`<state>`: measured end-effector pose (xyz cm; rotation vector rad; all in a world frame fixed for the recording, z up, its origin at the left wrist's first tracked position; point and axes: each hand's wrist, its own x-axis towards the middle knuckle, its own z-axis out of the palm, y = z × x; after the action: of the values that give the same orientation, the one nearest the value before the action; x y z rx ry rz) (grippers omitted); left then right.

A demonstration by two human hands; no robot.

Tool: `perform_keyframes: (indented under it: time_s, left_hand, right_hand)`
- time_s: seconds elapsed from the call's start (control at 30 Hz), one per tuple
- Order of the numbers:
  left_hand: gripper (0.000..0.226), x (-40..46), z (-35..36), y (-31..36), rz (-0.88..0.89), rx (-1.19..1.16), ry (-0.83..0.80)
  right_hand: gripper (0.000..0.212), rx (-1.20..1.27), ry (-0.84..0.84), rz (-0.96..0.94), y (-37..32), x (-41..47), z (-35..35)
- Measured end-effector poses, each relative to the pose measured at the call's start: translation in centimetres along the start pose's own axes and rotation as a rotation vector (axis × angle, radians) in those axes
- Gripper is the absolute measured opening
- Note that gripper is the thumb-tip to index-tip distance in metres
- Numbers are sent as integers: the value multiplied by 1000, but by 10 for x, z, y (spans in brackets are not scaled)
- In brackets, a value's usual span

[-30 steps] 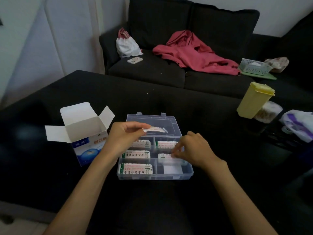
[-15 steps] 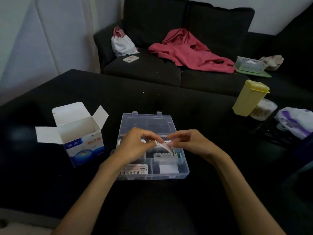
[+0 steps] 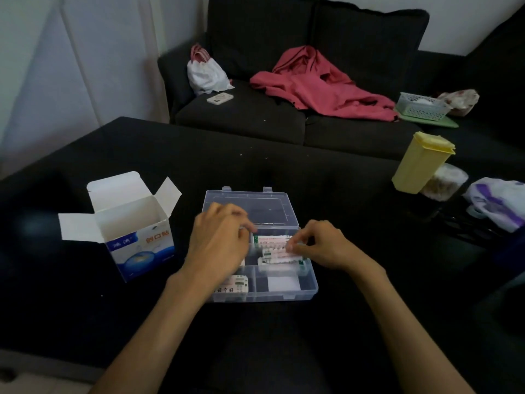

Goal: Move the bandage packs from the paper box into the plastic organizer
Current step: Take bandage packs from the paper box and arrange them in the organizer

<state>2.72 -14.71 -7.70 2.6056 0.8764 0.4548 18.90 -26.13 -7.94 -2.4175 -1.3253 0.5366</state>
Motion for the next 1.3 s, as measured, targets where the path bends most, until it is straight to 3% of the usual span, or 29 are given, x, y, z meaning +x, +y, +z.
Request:
perform_keyframes:
  time_s: [0.2, 0.33, 0.43, 0.6, 0.83, 0.93, 1.0, 1.1, 1.2, 1.3]
  left_hand:
    - [35, -8, 11, 2, 38, 182, -113]
    - [41, -9, 13, 5, 51, 216, -181]
    - [43, -10, 15, 9, 59, 222, -223]
    - [46, -9, 18, 11, 62, 231, -257]
    - [45, -9, 22, 16, 79, 211, -264]
    - [43, -9, 20, 15, 74, 216, -275]
    - [42, -10, 19, 15, 74, 219, -279]
    - [40, -11, 18, 14, 90, 222, -271]
    - [40, -12, 18, 12, 99, 229, -289]
    - [32, -11, 10, 12, 49, 171, -223]
  right_hand:
    - [18, -200, 86, 12, -4, 4, 12]
    - [11, -236, 132, 60, 0, 5, 15]
    - [17, -253, 144, 75, 2, 7, 17]
    - [19, -79, 38, 77, 4, 7, 8]
    - [17, 96, 80, 104, 10, 1, -8]
    - [5, -117, 129, 57, 3, 0, 0]
    - [11, -298, 161, 17, -4, 1, 10]
    - [19, -370, 91, 10, -9, 3, 16]
    - [17, -352, 81, 1, -9, 2, 13]
    - [9, -155, 169, -23, -12, 2, 2]
